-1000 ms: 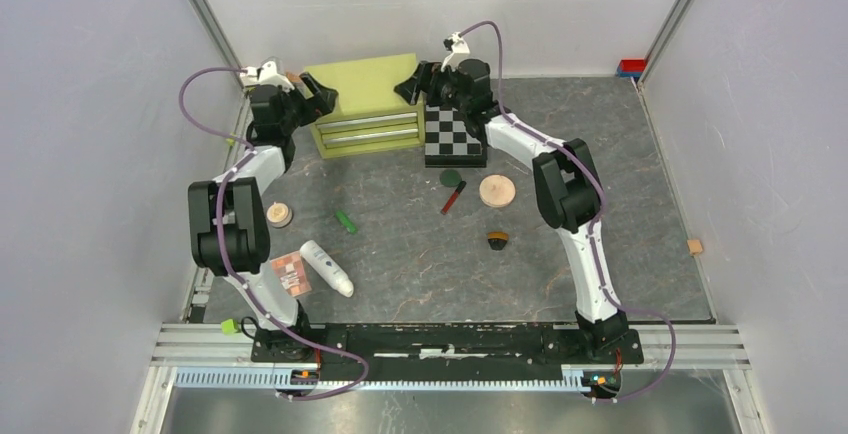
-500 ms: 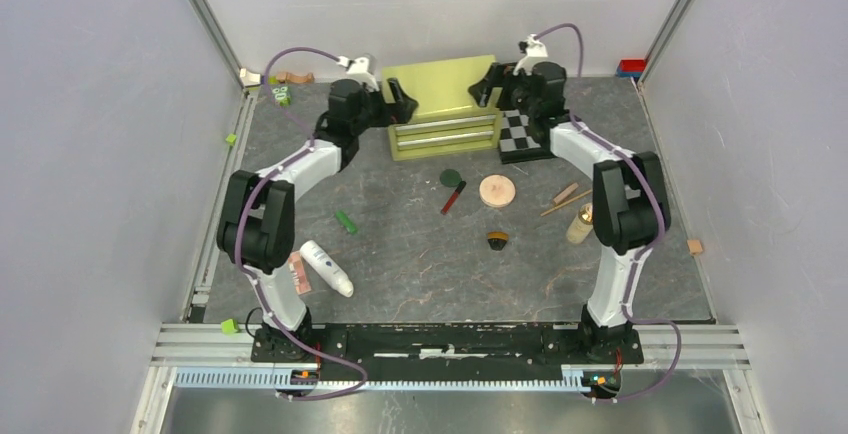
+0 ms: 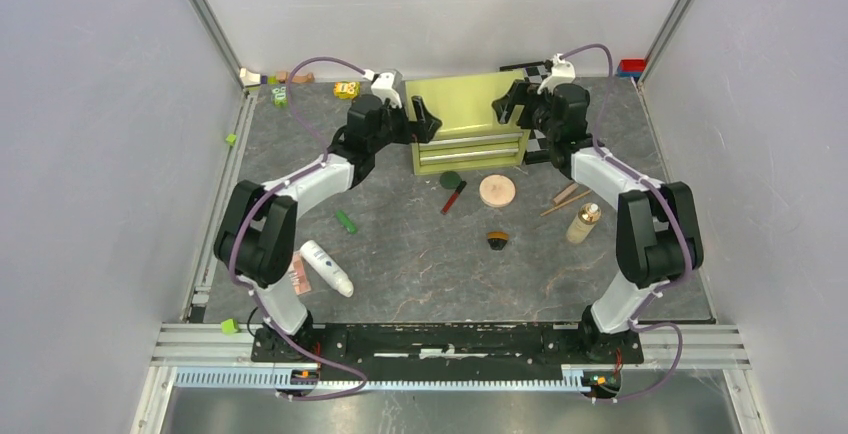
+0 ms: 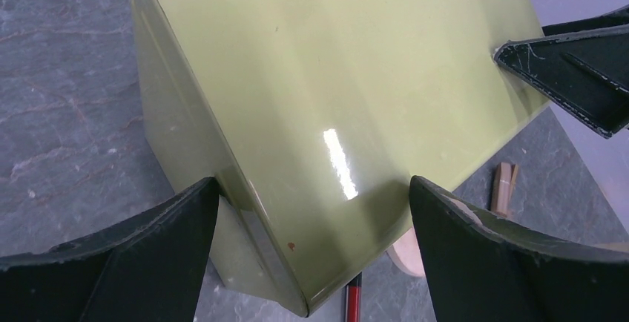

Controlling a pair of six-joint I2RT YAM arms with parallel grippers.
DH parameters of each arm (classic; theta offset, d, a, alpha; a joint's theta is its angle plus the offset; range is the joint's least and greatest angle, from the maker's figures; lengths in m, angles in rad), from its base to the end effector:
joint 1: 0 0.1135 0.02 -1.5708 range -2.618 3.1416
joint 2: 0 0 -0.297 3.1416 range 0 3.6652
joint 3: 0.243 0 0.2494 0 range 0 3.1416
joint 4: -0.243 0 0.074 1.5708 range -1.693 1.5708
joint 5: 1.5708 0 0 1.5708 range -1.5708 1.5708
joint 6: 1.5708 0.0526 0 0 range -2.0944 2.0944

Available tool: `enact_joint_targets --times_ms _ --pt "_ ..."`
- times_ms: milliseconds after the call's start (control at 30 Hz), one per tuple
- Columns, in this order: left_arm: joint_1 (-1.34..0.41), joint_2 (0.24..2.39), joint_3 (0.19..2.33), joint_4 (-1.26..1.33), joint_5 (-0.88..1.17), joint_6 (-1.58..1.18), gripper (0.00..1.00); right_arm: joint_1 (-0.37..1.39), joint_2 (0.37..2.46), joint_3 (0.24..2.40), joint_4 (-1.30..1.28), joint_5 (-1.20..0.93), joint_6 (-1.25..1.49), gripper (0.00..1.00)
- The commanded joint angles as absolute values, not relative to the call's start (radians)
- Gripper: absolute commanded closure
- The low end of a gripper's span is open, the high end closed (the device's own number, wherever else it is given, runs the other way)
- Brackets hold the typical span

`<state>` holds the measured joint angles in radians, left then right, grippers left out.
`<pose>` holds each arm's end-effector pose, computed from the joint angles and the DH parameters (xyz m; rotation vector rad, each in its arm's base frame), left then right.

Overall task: Organize the makeup
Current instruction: Move the storage box to the center of the board.

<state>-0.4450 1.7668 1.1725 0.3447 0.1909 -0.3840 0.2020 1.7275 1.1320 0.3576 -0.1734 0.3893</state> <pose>0.3872 -0.1957 0.2880 0.1969 1.8723 -0.7521 0.4123 0.0937 0.2911 0.0468 1.8422 0.5742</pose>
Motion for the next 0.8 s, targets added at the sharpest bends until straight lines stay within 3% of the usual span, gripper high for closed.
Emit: enact_joint_targets --times_ms 0,500,767 --pt "-0.575 1.671 1.092 0.33 0.443 -0.462 0.0 0.403 1.657 1.032 0.253 -0.399 0.397 0.03" --pt "-0.654 1.267 0.778 0.24 0.364 -0.495 0.0 0.559 1.372 0.709 0.276 -0.364 0.462 0.03" --pt "-0.673 1.083 0.696 0.065 0.215 -0.478 0.0 0.587 1.431 0.729 0.289 -0.367 0.458 0.03"
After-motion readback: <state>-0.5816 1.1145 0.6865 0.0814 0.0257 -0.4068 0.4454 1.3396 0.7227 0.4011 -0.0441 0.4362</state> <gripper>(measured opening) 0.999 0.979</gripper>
